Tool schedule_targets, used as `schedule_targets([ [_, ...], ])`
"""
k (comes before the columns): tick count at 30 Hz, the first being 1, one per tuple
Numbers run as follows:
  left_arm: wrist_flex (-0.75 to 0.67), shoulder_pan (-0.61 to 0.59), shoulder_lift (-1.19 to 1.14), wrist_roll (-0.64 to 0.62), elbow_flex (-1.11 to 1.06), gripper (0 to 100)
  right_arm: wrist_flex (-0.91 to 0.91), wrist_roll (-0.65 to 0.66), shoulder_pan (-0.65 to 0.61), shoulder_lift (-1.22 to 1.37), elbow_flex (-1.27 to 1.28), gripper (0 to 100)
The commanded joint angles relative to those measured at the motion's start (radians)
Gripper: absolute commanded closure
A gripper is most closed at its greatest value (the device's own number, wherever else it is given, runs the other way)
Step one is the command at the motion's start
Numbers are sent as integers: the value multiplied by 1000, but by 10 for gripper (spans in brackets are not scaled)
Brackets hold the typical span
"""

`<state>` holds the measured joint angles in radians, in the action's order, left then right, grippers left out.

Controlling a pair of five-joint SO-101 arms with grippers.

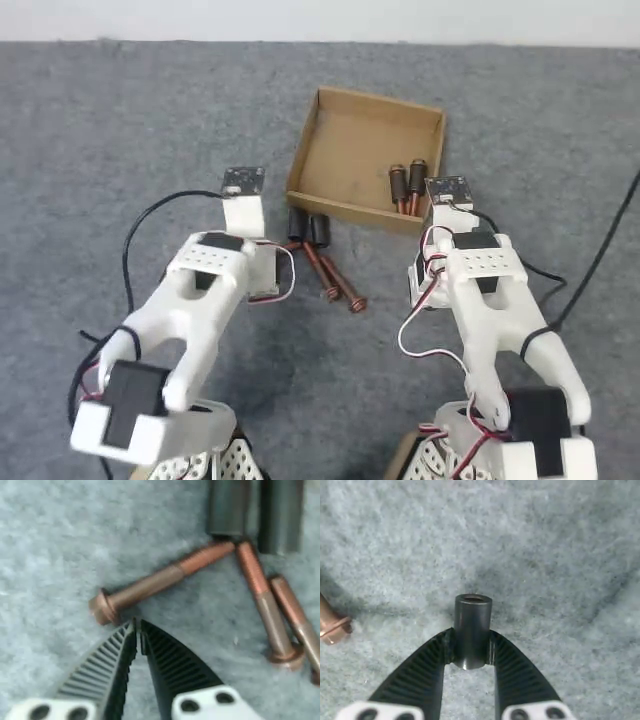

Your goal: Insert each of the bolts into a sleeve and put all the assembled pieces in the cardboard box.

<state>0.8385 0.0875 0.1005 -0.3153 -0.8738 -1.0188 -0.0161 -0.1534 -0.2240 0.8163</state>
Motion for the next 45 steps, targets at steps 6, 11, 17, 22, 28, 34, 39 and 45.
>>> schedule_targets([
  [6,40,-98,-124,-9,213,988,2,14,13,-22,-5,992],
  [11,63,-152,-212,-9,329,988,10,14,13,-24,11,992],
  [17,51,-153,-301,-9,450,988,10,15,13,-24,15,992],
  [22,23,-155,-390,-9,568,988,10,15,13,-24,17,992],
  [28,52,-153,-410,-18,610,988,12,15,13,-22,17,992],
  [34,242,-152,-410,-292,737,988,12,15,13,-22,17,992],
  [39,308,-129,-411,-396,816,987,28,15,13,-22,21,992],
  [45,310,-91,-411,-428,820,986,62,15,12,-22,43,992],
])
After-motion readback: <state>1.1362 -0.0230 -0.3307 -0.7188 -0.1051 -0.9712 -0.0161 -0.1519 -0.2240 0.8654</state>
